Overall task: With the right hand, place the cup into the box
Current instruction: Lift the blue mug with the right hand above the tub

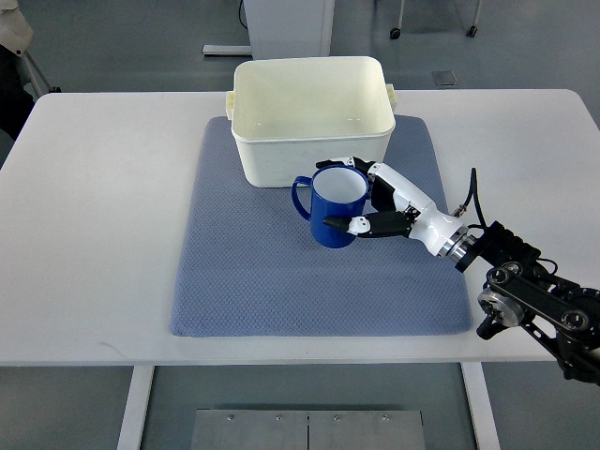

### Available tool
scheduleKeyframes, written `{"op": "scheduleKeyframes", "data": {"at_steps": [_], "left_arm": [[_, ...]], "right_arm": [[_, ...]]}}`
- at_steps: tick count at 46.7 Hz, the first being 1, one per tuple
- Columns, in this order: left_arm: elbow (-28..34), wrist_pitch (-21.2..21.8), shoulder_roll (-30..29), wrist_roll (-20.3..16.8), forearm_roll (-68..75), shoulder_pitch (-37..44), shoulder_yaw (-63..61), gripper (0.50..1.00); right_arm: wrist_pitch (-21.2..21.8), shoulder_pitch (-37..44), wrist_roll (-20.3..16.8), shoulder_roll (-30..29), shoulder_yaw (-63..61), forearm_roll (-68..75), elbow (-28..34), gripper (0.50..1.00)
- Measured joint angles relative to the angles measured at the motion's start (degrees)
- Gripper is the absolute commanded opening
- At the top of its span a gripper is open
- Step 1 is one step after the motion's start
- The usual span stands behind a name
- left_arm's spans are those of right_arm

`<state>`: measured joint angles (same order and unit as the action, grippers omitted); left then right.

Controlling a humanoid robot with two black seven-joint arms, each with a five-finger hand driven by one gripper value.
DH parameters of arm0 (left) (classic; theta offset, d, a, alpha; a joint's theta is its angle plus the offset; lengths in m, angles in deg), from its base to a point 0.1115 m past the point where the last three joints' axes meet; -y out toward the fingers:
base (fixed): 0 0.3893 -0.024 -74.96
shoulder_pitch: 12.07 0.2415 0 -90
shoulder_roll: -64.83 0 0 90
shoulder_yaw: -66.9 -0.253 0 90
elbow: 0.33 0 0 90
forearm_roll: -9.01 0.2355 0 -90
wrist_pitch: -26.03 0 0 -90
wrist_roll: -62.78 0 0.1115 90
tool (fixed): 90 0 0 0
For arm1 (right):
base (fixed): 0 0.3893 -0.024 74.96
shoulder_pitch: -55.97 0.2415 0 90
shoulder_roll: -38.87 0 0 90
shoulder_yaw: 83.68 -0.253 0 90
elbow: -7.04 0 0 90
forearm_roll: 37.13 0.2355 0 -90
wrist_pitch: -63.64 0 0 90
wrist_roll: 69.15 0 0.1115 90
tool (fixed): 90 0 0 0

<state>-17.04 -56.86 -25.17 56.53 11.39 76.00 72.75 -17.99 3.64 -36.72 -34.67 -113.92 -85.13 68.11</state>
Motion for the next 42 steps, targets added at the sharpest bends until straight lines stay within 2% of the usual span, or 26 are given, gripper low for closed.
{"op": "scheduleKeyframes", "data": {"at_steps": [10,29,42], "left_arm": [[0.0,0.0,0.0,0.0,0.0,0.0,0.0,1.000],[0.0,0.0,0.0,0.0,0.0,0.0,0.0,1.000],[0.0,0.0,0.0,0.0,0.0,0.0,0.0,1.000]], "right_arm": [[-0.6,3.5,-0.8,3.9,-1.1,0.5,1.6,0.500],[-0.7,12.5,-7.9,3.2,-6.0,3.1,1.9,0.500],[-4.4,18.4,-10.4,-2.0,-5.8,3.2,-5.5,0.500]]}}
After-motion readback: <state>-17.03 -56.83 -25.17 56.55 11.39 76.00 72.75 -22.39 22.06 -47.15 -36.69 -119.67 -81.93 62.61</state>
